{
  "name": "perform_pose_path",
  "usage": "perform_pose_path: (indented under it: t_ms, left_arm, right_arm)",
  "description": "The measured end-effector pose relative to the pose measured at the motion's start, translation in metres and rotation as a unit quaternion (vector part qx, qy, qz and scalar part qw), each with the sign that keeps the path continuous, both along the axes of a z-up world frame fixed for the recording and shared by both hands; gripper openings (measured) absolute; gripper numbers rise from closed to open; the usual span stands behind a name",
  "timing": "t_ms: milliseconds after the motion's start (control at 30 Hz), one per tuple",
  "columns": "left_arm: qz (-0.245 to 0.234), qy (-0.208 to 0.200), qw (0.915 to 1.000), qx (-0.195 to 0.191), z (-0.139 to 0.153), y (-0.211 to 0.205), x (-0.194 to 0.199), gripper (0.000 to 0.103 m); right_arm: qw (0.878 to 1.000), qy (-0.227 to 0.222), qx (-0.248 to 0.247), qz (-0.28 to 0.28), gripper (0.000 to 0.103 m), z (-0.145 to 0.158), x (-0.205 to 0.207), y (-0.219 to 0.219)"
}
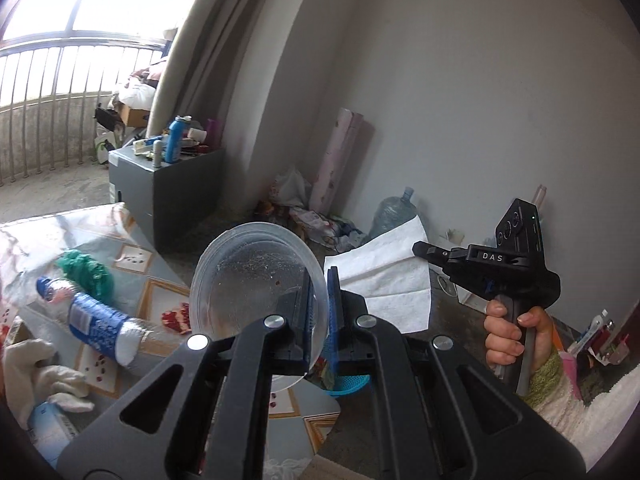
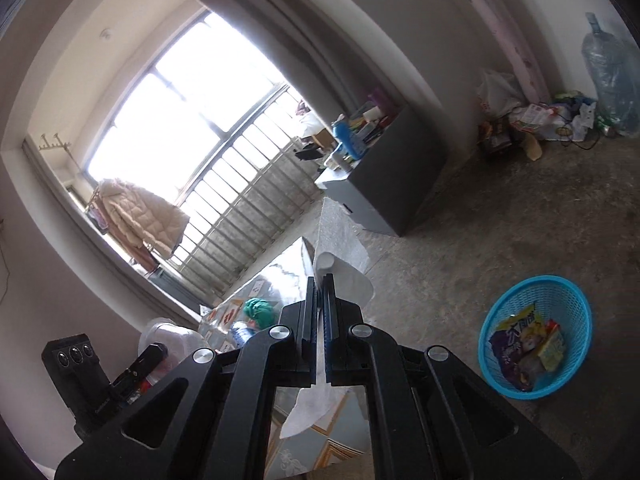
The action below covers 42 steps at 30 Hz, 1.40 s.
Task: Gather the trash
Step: 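Carry cup and tissue over the blue basket and open both tools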
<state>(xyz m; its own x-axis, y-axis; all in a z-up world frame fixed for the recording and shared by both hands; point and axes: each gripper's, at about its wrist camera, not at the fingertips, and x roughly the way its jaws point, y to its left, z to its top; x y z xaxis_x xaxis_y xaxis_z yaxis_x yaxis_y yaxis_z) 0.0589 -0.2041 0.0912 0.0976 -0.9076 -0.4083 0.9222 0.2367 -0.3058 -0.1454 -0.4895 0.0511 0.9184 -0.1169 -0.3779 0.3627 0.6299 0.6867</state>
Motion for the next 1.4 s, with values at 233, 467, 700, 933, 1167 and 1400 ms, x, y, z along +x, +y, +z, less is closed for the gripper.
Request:
perform_pose_path:
  t_ms: [233, 467, 700, 933, 1167, 1400]
  left_arm:
    - [-0.086, 0.001, 0.9927, 0.084, -0.044, -0.124, -0.027, 0.005]
    - [-0.123, 0.017, 0.9707, 0.205, -0.124, -0.231, -0.042, 0.005]
    - [-0.156, 0.023, 0.9465, 0.282, -0.196, -0.302, -0.055, 0.005]
    - [-0.183, 0.009, 0.9251, 0.333, -0.237, -0.347, -0.077, 0.017]
    - [-0.174, 0.006, 0.933, 0.315, -0.234, -0.354, -0.084, 0.044]
    - [-0.134, -0.01, 0.9481, 0.288, -0.197, -0.329, -0.073, 0.053]
  right_arm:
    - [0.996, 0.041, 0.04, -0.074, 0.003, -0.059, -0.048, -0.043]
    - [0.984, 0.091, 0.106, -0.111, 0.003, -0.138, -0.045, -0.081]
    - [0.968, 0.137, 0.162, -0.131, 0.003, -0.211, -0.028, -0.122]
    - [0.952, 0.188, 0.194, -0.142, 0.006, -0.261, -0.008, -0.157]
    - [0.926, 0.268, 0.207, -0.166, 0.048, -0.301, -0.005, -0.173]
    - [0.932, 0.245, 0.183, -0.194, 0.055, -0.274, -0.029, -0.16]
